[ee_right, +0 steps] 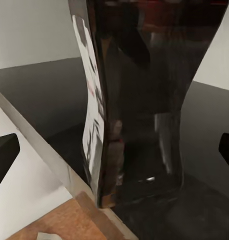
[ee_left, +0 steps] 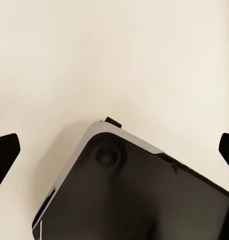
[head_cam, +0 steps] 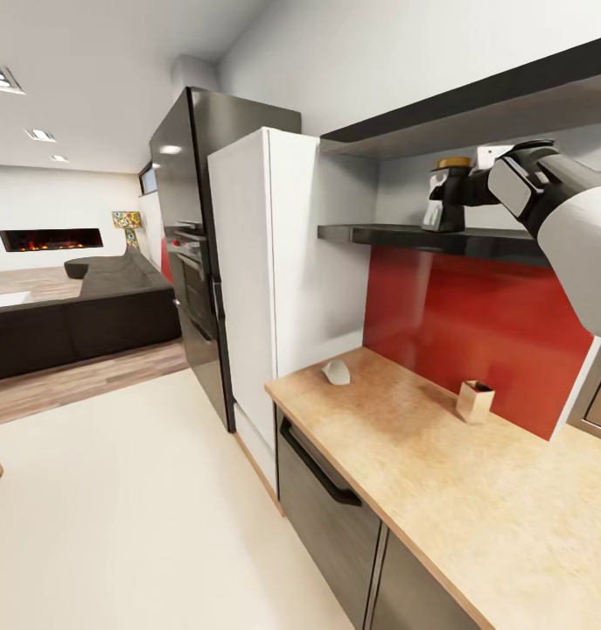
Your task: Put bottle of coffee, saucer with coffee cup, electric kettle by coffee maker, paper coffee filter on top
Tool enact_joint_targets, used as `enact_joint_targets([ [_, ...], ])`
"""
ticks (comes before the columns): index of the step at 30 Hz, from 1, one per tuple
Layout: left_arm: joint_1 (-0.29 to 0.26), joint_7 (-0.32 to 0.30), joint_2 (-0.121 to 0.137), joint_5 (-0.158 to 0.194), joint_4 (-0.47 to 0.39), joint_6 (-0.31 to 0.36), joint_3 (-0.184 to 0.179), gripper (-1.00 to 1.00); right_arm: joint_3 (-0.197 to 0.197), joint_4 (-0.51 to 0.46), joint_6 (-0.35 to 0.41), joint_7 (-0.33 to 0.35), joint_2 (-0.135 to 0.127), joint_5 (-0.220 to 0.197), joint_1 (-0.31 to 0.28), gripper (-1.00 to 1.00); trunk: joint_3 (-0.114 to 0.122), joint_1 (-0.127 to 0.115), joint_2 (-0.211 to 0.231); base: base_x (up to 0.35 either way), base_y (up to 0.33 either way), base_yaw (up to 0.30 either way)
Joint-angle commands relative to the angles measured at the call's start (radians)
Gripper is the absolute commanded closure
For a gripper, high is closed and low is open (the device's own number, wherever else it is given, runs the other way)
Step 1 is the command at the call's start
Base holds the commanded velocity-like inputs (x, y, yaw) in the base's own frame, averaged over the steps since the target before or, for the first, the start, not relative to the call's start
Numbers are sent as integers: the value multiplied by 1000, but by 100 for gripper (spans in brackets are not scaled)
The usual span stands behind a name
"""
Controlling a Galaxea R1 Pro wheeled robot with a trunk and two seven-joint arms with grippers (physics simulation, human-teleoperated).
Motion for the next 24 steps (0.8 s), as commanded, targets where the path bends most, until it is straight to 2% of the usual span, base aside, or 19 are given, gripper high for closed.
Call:
enact_joint_targets([
  [1, 0, 0, 0, -2, 1, -3, 4, -100, 9, -1, 5, 2, -1, -10, 0, -100, 0, 0, -1, 71, 0, 0],
  [14, 0, 0, 0, -2, 1, -3, 4, -100, 10, -1, 4, 3, -14, -8, 0, -100, 0, 0, -1, 11, 0, 0],
  [19, 0, 0, 0, -4, 1, -2, 2, -100, 10, -1, 4, 6, -17, -9, 0, -100, 0, 0, -1, 180, -15, 0],
  [24, 0, 0, 0, -6, 1, -1, 0, -100, 9, -1, 4, 7, -19, -8, 0, -100, 0, 0, -1, 43, -9, 0],
])
